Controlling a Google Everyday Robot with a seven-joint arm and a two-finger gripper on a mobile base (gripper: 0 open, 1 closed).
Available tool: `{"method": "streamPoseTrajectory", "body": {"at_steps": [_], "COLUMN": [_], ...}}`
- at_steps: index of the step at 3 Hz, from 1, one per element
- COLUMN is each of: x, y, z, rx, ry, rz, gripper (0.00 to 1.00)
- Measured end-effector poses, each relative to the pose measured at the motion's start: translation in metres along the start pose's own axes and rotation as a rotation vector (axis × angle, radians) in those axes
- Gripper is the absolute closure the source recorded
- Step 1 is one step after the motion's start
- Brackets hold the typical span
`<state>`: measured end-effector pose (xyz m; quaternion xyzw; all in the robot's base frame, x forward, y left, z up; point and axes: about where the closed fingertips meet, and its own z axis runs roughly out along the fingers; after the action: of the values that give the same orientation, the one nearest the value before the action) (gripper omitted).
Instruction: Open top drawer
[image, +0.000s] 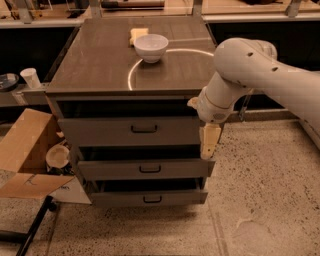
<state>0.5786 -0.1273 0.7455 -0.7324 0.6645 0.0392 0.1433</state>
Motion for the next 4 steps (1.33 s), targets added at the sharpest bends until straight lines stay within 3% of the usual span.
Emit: {"method": "streamPoseTrajectory", "body": {"at_steps": [1, 2, 3, 4], "x": [0.013, 0.021, 0.027, 0.025], "y": [-0.040, -0.050, -0.055, -0.056], "z": [0.058, 0.096, 0.116, 0.110], "rx": [-0.060, -0.111, -0.134, -0.134], "ry": [0.001, 0.002, -0.003, -0.003], "rz": [-0.022, -0.005, 0.010, 0.010], "gripper": [0.00, 0.00, 0.19, 0.42]}}
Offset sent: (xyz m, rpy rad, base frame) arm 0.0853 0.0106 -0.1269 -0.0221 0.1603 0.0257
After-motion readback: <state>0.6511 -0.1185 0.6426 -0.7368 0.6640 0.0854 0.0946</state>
